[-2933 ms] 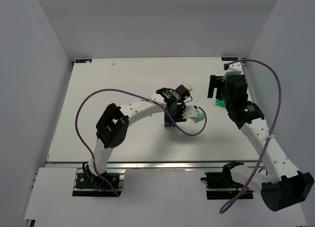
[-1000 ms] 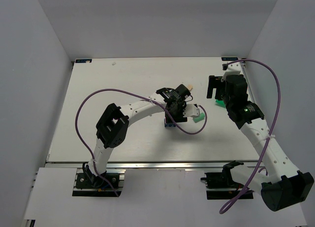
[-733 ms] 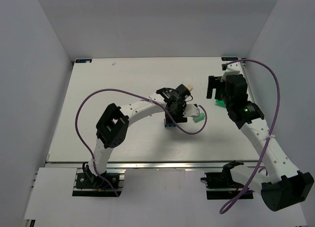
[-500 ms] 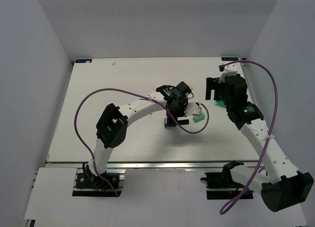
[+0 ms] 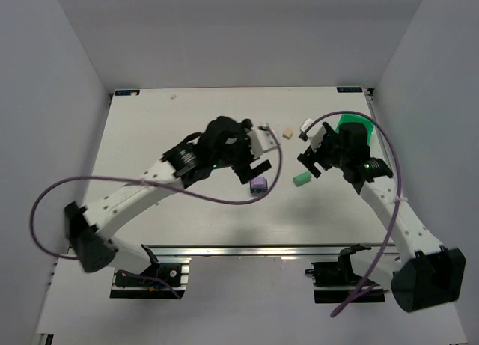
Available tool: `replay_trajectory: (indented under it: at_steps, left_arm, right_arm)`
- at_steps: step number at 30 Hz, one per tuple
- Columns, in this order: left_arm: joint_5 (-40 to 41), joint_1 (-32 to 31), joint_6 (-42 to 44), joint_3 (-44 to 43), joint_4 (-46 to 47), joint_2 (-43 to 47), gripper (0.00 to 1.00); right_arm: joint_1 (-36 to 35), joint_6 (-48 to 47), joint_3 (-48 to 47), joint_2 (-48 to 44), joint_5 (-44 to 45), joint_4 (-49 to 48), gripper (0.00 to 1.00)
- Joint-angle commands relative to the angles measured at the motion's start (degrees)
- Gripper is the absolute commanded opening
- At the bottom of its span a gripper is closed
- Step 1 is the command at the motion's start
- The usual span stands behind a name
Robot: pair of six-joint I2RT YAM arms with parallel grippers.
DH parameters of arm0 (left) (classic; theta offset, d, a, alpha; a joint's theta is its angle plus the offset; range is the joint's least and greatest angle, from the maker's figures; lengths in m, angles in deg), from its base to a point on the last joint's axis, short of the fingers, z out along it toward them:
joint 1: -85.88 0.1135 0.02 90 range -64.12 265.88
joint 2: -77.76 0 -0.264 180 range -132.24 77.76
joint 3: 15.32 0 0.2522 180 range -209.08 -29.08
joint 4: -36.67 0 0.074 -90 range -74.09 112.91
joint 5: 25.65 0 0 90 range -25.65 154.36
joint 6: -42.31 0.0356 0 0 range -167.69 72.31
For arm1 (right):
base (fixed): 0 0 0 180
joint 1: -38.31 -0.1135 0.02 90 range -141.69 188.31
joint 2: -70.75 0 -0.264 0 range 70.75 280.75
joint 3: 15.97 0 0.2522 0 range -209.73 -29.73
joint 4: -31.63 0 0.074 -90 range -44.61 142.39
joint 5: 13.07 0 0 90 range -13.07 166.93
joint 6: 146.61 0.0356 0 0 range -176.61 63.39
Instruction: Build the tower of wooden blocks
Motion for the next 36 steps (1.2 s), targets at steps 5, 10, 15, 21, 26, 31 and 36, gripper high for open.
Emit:
replay_trajectory:
  at_steps: [5, 10, 15, 21, 26, 31, 36]
  left_arm:
    - [24.01, 0.25, -45.10, 21.96, 19.54, 20.40, 0.98]
    - [24.12, 0.25, -52.95, 26.89, 12.52, 25.33, 0.98]
    - [28.69, 0.16, -54.19, 27.86, 8.81, 24.20, 0.98]
    - [30.54, 0.24, -51.99, 26.99, 7.93, 21.29, 0.98]
    - [30.89, 0.25, -49.79, 26.81, 9.16, 21.03, 0.98]
    - [32.12, 0.33, -49.44, 27.16, 9.07, 20.77, 0.98]
    - [31.95, 0.33, -49.61, 26.90, 8.37, 20.59, 0.98]
  right_arm:
    - [2.28, -20.65, -6.51, 16.78, -13.71, 17.36, 0.89]
    - [2.37, -20.66, -1.06, 19.60, -12.84, 10.88, 0.89]
    - [2.54, -19.35, -3.87, 25.91, -10.21, 11.76, 0.89]
    - [2.37, -17.15, -6.33, 33.21, -6.34, 12.55, 0.89]
    - [2.37, -16.44, -6.60, 35.86, -5.45, 10.96, 0.87]
    - [2.28, -15.30, -7.38, 38.49, -6.07, 10.70, 0.80]
    - [2.19, -13.11, -7.48, 39.55, -5.81, 8.86, 0.64]
